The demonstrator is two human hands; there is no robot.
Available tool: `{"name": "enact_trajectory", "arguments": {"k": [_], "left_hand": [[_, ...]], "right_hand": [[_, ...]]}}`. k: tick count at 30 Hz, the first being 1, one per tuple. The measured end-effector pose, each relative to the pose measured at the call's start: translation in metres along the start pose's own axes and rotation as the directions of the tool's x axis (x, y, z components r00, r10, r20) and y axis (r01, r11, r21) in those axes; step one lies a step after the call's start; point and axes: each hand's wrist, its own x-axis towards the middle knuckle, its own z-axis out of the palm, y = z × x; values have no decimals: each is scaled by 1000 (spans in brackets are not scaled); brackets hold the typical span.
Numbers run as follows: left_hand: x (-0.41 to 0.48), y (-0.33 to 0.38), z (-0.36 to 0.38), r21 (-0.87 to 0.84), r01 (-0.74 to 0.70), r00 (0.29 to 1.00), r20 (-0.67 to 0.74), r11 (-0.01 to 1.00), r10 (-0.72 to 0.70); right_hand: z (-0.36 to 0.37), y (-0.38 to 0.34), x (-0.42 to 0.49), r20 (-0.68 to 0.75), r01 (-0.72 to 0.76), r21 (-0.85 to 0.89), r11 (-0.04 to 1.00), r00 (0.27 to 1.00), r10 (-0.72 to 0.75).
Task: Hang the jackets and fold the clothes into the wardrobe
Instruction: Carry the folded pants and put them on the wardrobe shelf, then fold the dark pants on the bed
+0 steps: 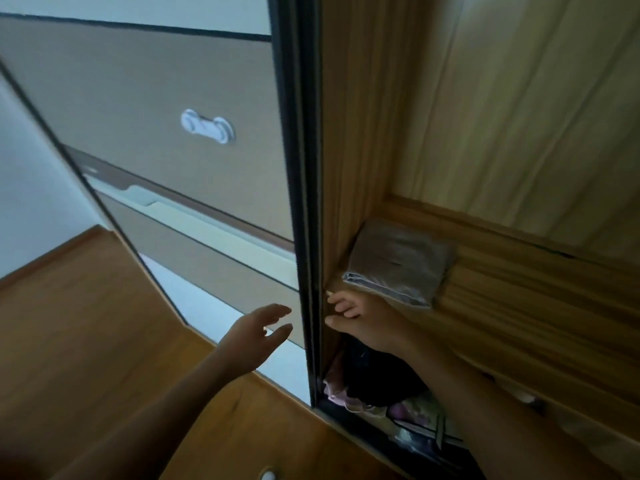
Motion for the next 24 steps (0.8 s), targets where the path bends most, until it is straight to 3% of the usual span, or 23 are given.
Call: {"name": "enact_trajectory", "arguments": {"k": [5, 11, 18, 24], "left_hand": [[-51, -55, -52, 25, 157, 983, -95, 987, -154], [-125, -118, -121, 32, 337, 913, -254, 941, -318], [-235, -211, -218, -70, 517, 773, -390, 853, -501], [-346, -290, -281, -207, 614, 595, -512, 762, -619]], "right_hand": [[58, -48, 19, 146, 69, -75, 995, 988, -57], [134, -135, 57, 271, 225, -176, 958, 947, -172], [268, -255, 89, 442, 424, -240, 873, 849, -291], [396, -349, 104, 582, 552, -219, 805, 735, -346]]}}
